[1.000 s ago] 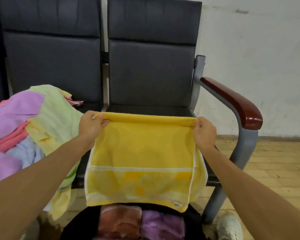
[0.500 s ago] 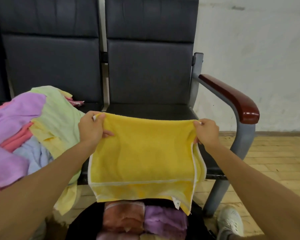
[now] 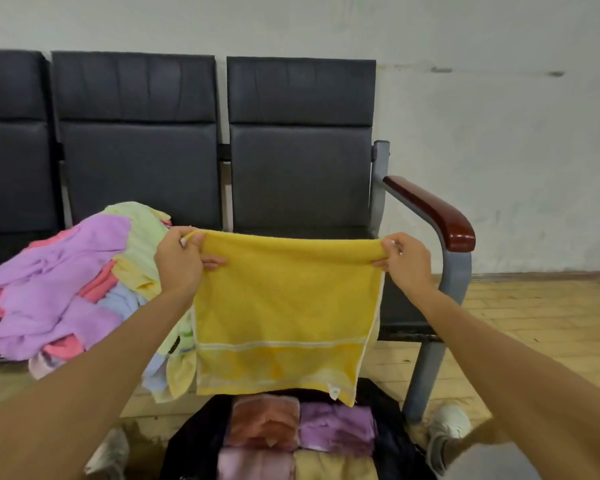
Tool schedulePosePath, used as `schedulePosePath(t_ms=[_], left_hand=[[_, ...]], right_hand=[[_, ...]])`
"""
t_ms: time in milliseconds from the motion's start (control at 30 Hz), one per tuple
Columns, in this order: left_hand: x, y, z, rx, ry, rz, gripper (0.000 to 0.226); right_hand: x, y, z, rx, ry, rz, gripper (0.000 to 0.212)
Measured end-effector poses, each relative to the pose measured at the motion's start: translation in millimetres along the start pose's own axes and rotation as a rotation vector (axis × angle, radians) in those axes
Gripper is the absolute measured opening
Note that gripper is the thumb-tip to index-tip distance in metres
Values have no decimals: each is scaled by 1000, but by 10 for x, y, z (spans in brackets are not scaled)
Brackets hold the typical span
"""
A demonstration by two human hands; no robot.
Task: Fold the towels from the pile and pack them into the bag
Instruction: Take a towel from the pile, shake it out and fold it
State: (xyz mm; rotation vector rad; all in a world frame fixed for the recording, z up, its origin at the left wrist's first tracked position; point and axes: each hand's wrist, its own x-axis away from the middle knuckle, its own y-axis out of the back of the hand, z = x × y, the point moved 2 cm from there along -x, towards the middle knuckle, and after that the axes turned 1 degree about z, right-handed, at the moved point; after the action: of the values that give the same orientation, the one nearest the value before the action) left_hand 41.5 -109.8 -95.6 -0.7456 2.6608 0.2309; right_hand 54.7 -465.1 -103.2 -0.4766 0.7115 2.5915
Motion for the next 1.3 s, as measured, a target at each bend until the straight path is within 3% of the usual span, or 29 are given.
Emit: schedulePosePath(t_ms=[200, 433, 600, 867, 1033, 1200, 1300], left_hand=[[-45, -67, 218, -66, 64, 75, 12], [-260, -323, 365, -124, -4, 90, 11], [-383, -607, 634, -161, 70, 96, 11], [-638, -1015, 965, -170, 24, 204, 7], [-470, -972, 1098, -222, 35, 223, 6], [-182, -786, 1053, -205, 142, 481, 5], [9, -641, 1084, -598, 5, 809, 12]], right_hand=[[22, -149, -169, 51, -88, 2, 22], [-298, -309, -325, 122, -125, 0, 19], [-546, -531, -591, 116, -178, 6, 20], [-969, -903, -691, 6, -59, -64, 16], [-946, -1005, -951, -2, -128, 111, 19], [-721, -726, -927, -52, -196, 266, 17], [-569, -579, -884, 72, -211, 474, 12]])
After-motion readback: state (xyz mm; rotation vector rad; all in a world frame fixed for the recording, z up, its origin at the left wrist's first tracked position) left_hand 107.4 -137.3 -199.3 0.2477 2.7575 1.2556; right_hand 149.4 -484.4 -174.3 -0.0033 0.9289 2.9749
